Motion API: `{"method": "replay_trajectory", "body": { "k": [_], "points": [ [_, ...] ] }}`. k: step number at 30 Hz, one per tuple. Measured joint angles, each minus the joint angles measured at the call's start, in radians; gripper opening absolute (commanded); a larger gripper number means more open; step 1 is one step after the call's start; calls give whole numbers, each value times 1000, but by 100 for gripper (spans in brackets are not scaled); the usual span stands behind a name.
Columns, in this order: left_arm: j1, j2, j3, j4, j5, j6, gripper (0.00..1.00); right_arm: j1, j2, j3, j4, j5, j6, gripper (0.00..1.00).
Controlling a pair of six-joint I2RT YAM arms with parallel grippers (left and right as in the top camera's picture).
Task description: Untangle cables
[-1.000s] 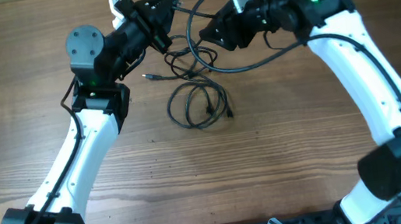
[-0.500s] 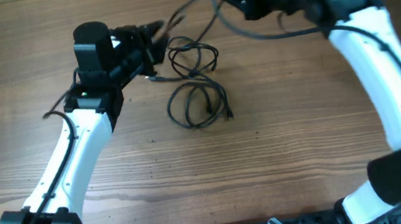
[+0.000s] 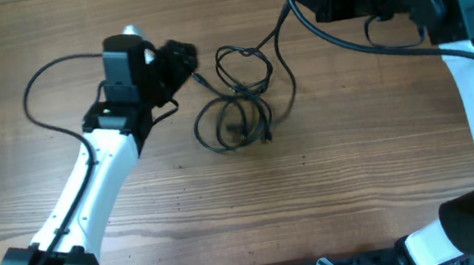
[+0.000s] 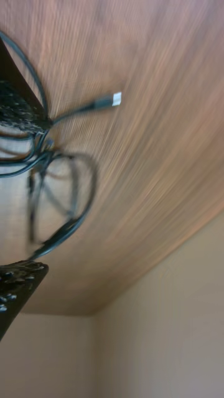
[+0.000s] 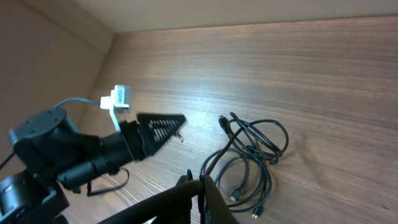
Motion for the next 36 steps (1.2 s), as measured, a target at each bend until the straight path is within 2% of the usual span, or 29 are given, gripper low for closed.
{"method": "replay_trajectory", "body": {
  "k": [7,13,18,22,30,33,36],
  "points": [
    [-115,0,0,132,194,264,75,-2,7,26,-10,-115,-34,4],
    [-126,0,0,143,191,462,76,-7,7,94,-41,-218,-63,4],
    [-134,0,0,172,180,559,77,-7,7,98,-40,-259,-63,4],
    [-138,1,0,167,160,607,80,-17,11,138,11,-357,-60,4],
    [-138,2,0,112,101,626,81,-126,-3,534,187,-510,96,4],
    [-138,2,0,95,90,627,81,-192,-13,580,233,-514,152,4],
    [-138,2,0,76,87,627,81,-207,-2,582,188,-473,167,4]
  ]
}}
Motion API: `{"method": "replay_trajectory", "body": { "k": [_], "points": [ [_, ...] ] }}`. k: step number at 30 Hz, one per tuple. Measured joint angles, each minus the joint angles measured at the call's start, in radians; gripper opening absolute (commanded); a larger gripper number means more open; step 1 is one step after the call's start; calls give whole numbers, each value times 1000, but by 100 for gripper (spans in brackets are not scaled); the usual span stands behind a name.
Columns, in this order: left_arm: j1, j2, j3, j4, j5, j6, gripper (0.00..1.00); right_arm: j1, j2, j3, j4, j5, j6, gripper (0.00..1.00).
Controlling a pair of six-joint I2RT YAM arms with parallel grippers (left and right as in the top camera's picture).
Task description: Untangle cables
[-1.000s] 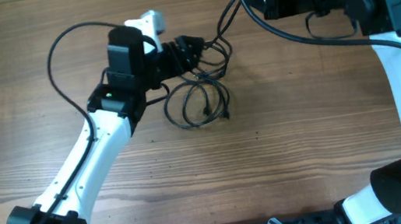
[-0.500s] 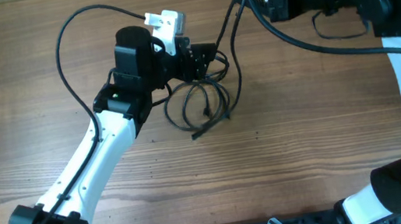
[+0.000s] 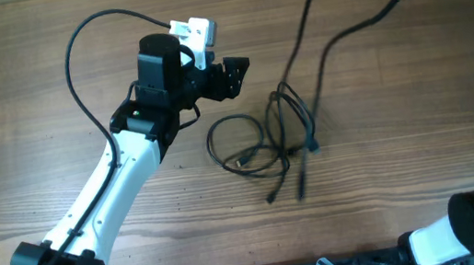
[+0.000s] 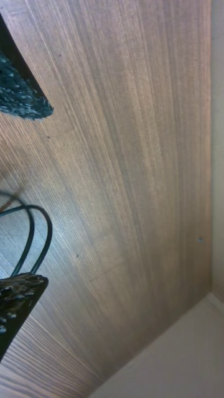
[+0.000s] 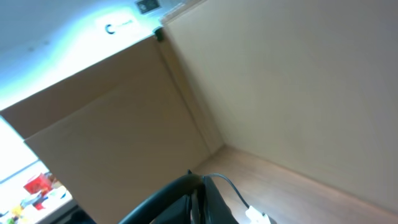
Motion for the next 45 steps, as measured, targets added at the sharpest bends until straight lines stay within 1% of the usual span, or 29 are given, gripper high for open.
{"method": "replay_trajectory", "body": {
  "k": [2,5,11,13,17,19,21,24,25,27,29,31,34,35,39,43,45],
  "points": [
    [0,0,0,-10,-9,0,81,-3,31,0,-3,48,0,4],
    [0,0,0,-35,-39,0,81,-40,81,-8,104,97,29,4],
    [0,1,0,-81,-78,7,81,-208,109,-19,613,150,259,4],
    [0,1,0,-85,-81,7,81,-262,107,-16,716,178,332,4],
    [0,1,0,-85,-84,7,81,-375,105,-15,825,274,446,4],
    [0,1,0,-85,-84,7,81,-397,104,-14,814,309,462,4],
    [0,1,0,-86,-85,7,81,-408,101,-10,709,352,434,4],
    [0,2,0,-87,-85,7,81,-420,97,-8,467,494,301,4],
    [0,2,0,-88,-85,7,81,-420,98,-9,411,551,251,4],
    [0,2,0,-88,-85,7,81,-420,114,-8,315,679,135,4],
    [0,2,0,-90,-85,7,81,-430,144,-5,240,779,52,4],
    [0,2,0,-100,-85,7,81,-463,204,-6,201,857,-14,4],
    [0,2,0,-108,-88,7,81,-534,301,-7,243,876,-50,4],
    [0,2,0,-107,-88,7,80,-573,347,-10,299,865,-54,4],
    [0,2,0,-107,-88,7,80,-659,417,-18,463,867,-46,4],
    [0,2,0,-110,-88,7,80,-683,449,-18,633,889,-38,4],
    [0,2,0,-110,-88,7,80,-683,464,-18,638,881,-34,4]
  ]
}}
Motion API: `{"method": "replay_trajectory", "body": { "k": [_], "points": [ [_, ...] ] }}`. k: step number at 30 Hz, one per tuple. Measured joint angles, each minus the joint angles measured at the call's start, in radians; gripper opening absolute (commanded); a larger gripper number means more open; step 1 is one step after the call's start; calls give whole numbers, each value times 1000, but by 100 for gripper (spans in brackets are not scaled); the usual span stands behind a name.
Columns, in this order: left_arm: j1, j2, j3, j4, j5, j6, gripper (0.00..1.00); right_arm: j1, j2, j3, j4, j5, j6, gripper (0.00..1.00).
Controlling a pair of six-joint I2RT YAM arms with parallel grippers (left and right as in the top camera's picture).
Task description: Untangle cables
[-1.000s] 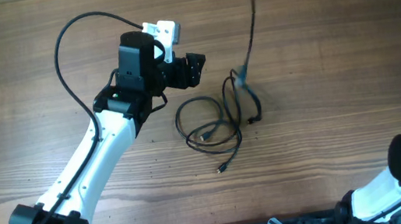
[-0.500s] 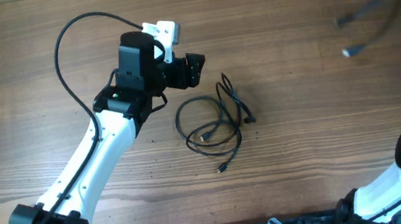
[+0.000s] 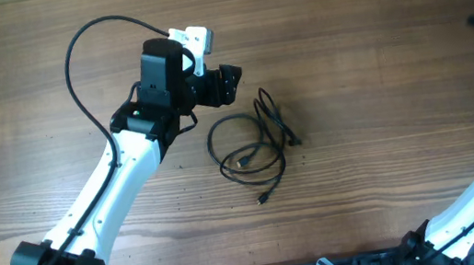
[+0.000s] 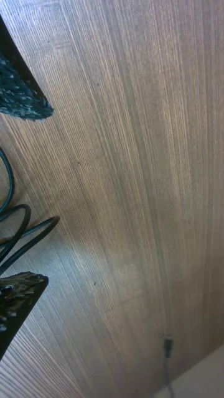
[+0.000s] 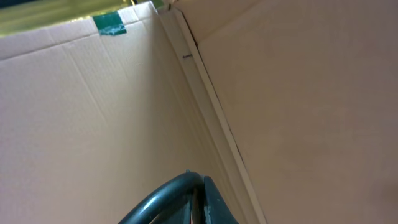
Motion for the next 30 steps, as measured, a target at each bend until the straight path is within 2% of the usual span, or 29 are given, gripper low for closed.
{"method": "replay_trajectory", "body": {
  "k": [4,13,19,20,21,22,23,24,30],
  "points": [
    [0,0,0,1,0,0,80,2,50,5,-123,-34,3,4],
    [0,0,0,0,0,0,79,61,304,5,-576,-106,-25,4],
    [0,0,0,0,0,0,79,85,419,5,-634,-104,4,5],
    [0,0,0,0,0,0,79,86,438,5,-625,-94,13,9],
    [0,0,0,0,0,0,79,85,463,5,-612,-75,21,20],
    [0,0,0,0,0,0,79,85,487,5,-594,-60,26,39],
    [0,1,0,0,0,0,79,85,510,4,-581,-47,34,85],
    [0,1,0,0,0,0,79,85,523,4,-578,-44,32,100],
    [0,1,0,0,0,0,79,85,535,4,-573,-80,24,100]
  ]
}}
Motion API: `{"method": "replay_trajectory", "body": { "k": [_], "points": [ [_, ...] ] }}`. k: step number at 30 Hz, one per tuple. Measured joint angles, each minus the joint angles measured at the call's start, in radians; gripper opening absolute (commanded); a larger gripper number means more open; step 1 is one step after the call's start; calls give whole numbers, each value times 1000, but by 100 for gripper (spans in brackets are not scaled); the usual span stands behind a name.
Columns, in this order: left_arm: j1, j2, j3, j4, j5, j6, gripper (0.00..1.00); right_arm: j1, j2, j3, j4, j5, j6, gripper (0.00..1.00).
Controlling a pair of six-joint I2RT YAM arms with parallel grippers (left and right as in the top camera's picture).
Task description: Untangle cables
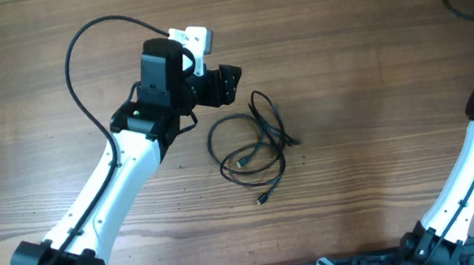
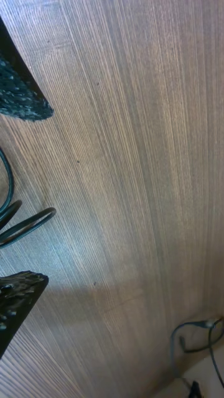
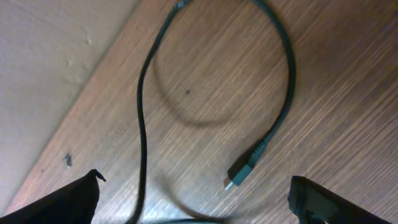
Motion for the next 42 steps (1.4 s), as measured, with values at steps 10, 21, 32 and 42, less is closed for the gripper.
{"method": "replay_trajectory", "body": {
  "k": [10,21,32,42],
  "points": [
    [0,0,0,0,0,0,79,0,-251,0,-20,198,-23,100],
    [0,0,0,0,0,0,79,6,-318,14,-107,204,-227,100],
    [0,0,0,0,0,0,78,113,-90,11,-117,235,-523,100],
    [0,0,0,0,0,0,77,207,-65,-117,-130,698,-833,100]
  ]
}}
